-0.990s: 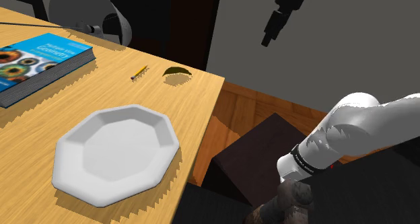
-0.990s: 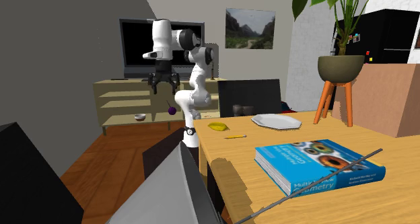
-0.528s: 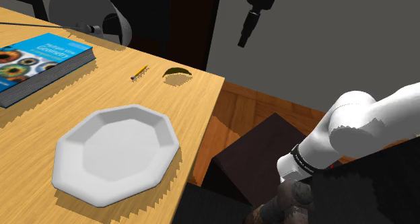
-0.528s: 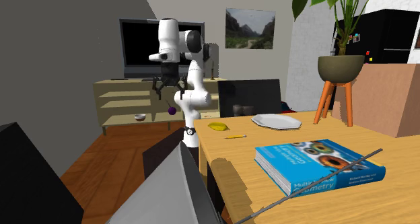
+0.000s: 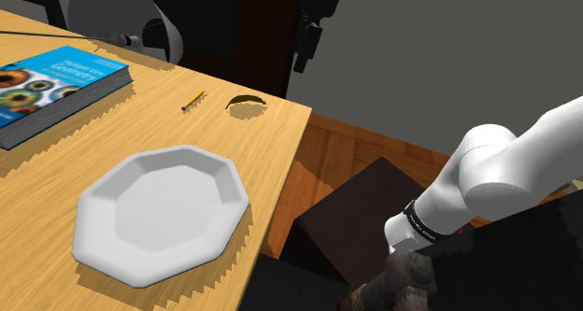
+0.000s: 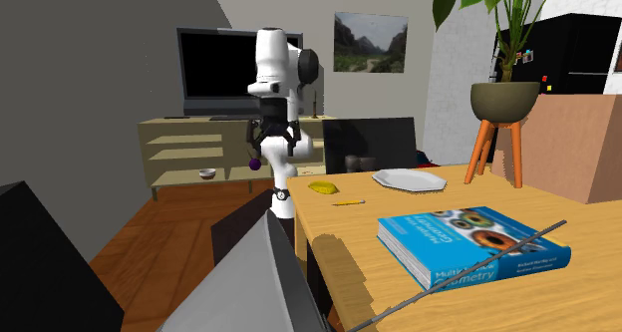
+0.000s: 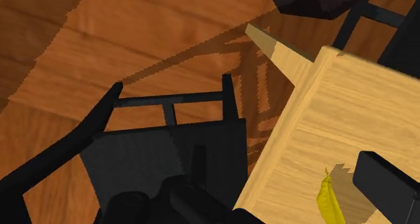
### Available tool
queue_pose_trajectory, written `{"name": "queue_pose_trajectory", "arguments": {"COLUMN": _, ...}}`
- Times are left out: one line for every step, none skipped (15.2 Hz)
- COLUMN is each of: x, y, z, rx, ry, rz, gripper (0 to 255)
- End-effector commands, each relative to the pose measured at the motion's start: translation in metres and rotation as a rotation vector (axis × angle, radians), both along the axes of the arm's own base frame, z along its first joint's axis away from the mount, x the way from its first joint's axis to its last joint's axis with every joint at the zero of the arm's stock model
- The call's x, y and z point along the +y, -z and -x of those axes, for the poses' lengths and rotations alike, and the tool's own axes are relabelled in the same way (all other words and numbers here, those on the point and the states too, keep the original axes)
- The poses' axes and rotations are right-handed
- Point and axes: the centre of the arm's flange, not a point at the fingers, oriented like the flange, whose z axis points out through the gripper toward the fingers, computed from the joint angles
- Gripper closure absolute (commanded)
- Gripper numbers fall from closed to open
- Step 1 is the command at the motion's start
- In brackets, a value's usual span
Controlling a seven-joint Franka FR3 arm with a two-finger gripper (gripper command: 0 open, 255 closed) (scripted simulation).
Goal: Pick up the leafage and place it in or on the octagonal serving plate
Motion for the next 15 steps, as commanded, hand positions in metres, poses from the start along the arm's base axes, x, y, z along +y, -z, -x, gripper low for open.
{"name": "queue_pose_trajectory", "arguments": {"x": 0.025, "y": 0.004, "z": -0.007, "rx": -0.011, "ry": -0.083, "rz": 0.000, "gripper": 0}}
{"name": "queue_pose_trajectory", "arguments": {"x": 0.037, "y": 0.006, "z": -0.008, "rx": -0.016, "ry": -0.124, "rz": 0.000, "gripper": 0}}
{"name": "queue_pose_trajectory", "arguments": {"x": 0.050, "y": 0.007, "z": -0.009, "rx": -0.021, "ry": -0.164, "rz": 0.000, "gripper": 0}}
{"name": "queue_pose_trajectory", "arguments": {"x": 0.062, "y": 0.009, "z": -0.009, "rx": -0.026, "ry": -0.204, "rz": 0.000, "gripper": 0}}
{"name": "queue_pose_trajectory", "arguments": {"x": 0.074, "y": 0.011, "z": -0.008, "rx": -0.031, "ry": -0.245, "rz": 0.000, "gripper": 0}}
{"name": "queue_pose_trajectory", "arguments": {"x": 0.087, "y": 0.012, "z": -0.007, "rx": -0.036, "ry": -0.285, "rz": 0.000, "gripper": 0}}
{"name": "queue_pose_trajectory", "arguments": {"x": 0.099, "y": 0.014, "z": -0.006, "rx": -0.041, "ry": -0.325, "rz": 0.000, "gripper": 0}}
{"name": "queue_pose_trajectory", "arguments": {"x": 0.111, "y": 0.016, "z": -0.004, "rx": -0.046, "ry": -0.366, "rz": 0.000, "gripper": 0}}
{"name": "queue_pose_trajectory", "arguments": {"x": 0.119, "y": 0.017, "z": -0.003, "rx": -0.050, "ry": -0.393, "rz": 0.000, "gripper": 0}}
{"name": "queue_pose_trajectory", "arguments": {"x": 0.120, "y": 0.022, "z": -0.003, "rx": -0.050, "ry": -0.393, "rz": 0.000, "gripper": 0}}
{"name": "queue_pose_trajectory", "arguments": {"x": 0.120, "y": 0.027, "z": -0.004, "rx": -0.050, "ry": -0.393, "rz": 0.000, "gripper": 0}}
{"name": "queue_pose_trajectory", "arguments": {"x": 0.121, "y": 0.032, "z": -0.005, "rx": -0.050, "ry": -0.393, "rz": 0.000, "gripper": 0}}
{"name": "queue_pose_trajectory", "arguments": {"x": 0.122, "y": 0.038, "z": -0.005, "rx": -0.050, "ry": -0.393, "rz": 0.000, "gripper": 0}}
{"name": "queue_pose_trajectory", "arguments": {"x": 0.122, "y": 0.043, "z": -0.006, "rx": -0.050, "ry": -0.393, "rz": 0.000, "gripper": 0}}
{"name": "queue_pose_trajectory", "arguments": {"x": 0.123, "y": 0.048, "z": -0.007, "rx": -0.050, "ry": -0.393, "rz": 0.000, "gripper": 0}}
